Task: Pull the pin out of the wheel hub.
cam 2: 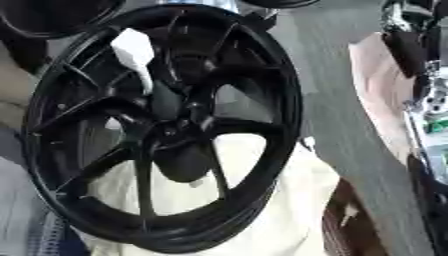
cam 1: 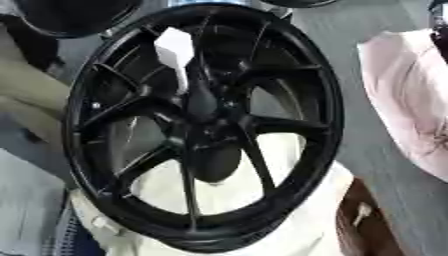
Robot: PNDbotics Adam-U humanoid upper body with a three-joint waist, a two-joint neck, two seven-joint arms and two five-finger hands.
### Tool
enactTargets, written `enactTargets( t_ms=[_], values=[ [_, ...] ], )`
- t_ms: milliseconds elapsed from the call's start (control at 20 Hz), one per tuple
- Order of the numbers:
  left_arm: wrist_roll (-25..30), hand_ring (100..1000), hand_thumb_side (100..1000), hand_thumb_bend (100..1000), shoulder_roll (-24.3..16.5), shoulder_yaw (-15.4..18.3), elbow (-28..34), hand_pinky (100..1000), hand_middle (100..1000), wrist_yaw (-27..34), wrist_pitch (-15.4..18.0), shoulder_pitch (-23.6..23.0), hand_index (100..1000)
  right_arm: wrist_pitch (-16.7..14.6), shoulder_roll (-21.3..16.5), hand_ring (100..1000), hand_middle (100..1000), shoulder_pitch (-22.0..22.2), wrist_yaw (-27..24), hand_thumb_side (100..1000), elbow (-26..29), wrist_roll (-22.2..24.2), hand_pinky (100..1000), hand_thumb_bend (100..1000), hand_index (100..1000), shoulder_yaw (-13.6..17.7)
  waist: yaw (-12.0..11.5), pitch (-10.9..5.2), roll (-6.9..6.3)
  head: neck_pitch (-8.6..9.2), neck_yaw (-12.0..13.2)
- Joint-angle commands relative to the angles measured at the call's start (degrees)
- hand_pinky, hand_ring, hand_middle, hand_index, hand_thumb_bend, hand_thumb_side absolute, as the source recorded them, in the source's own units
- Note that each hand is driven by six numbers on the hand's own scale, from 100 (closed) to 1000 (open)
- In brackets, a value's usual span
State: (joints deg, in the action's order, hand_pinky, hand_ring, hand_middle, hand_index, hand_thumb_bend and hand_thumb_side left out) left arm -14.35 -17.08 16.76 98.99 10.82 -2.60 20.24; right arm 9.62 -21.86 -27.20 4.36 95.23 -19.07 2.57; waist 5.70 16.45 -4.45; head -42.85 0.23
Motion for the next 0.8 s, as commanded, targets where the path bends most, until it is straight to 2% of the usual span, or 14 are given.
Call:
enactTargets(
  t_ms=[50, 800],
  values=[
    [-0.21, 719, 784, 566, -1.31, 0.32, 1.24, 752, 727, -0.33, 0.06, 0.74, 802, -0.1, -0.68, 806, 814, -0.77, -0.27, 550, 1.23, 0.25, 879, 167, 844, 0.3, 0.0, -1.23, 0.32, 1.12, -0.36],
    [-0.23, 715, 783, 570, -1.26, 0.3, 1.34, 751, 728, -0.31, 0.04, 0.64, 794, -0.13, -0.57, 806, 814, -0.72, -0.21, 551, 1.33, 0.33, 880, 166, 845, 0.35, 0.02, -1.05, 0.31, 1.75, 0.07]
  ],
)
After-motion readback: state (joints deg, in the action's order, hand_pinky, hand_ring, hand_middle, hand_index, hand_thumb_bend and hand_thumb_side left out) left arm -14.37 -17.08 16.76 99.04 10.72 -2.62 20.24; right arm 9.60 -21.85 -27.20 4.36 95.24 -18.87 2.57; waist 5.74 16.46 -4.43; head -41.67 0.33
